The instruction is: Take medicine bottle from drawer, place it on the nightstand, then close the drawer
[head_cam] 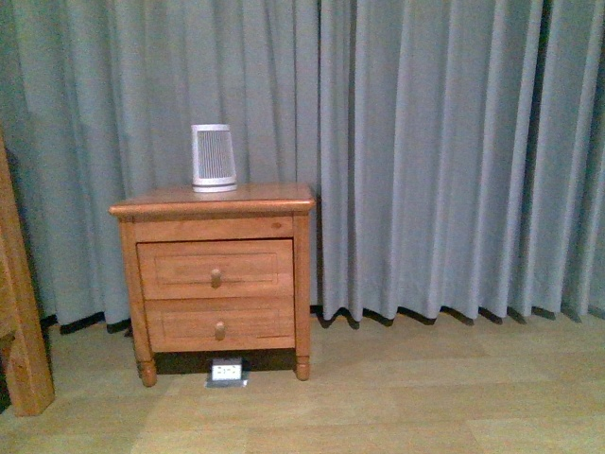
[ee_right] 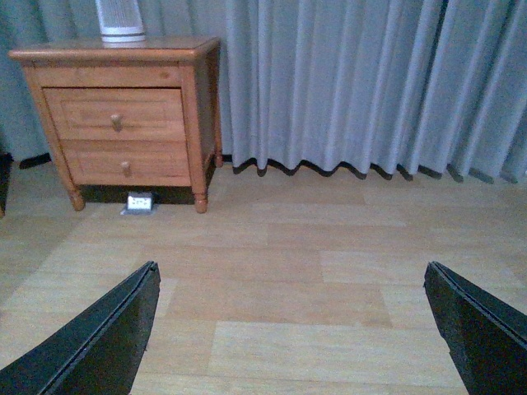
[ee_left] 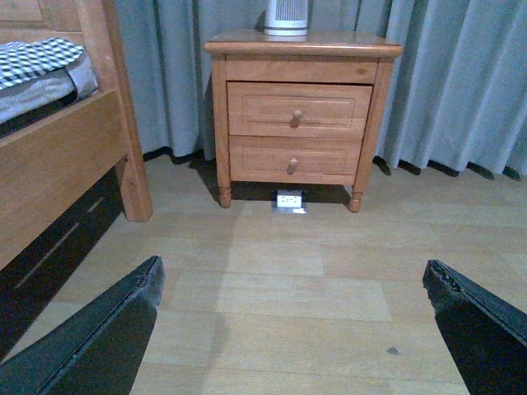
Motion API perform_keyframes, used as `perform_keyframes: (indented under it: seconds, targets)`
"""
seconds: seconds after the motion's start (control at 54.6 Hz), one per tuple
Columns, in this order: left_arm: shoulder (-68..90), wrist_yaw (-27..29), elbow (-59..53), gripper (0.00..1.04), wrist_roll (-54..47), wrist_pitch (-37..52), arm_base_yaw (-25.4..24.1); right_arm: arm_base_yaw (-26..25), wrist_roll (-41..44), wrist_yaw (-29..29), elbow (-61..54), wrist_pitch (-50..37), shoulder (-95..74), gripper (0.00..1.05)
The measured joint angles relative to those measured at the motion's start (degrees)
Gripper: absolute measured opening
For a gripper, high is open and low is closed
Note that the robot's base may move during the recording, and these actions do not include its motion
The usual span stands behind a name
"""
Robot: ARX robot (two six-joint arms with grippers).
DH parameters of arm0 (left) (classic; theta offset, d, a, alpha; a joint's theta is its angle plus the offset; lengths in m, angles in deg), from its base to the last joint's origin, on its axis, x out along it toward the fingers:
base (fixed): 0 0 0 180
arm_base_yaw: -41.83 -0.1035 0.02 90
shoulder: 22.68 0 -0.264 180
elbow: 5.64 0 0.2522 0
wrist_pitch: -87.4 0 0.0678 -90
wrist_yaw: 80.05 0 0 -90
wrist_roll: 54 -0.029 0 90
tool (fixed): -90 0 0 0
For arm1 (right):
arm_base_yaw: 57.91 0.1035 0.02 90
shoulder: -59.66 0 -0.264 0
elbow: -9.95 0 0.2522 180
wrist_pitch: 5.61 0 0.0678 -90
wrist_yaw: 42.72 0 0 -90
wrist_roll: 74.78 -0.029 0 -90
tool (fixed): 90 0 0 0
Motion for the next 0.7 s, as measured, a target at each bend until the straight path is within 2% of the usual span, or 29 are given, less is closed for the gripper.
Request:
perform_keyframes:
  seconds: [0.696]
  targets:
    - [0.0,0.0,0.0,0.98,0.0,0.0,0.0,0.0,0.0,0.0,0.0,0.0,0.0,0.98]
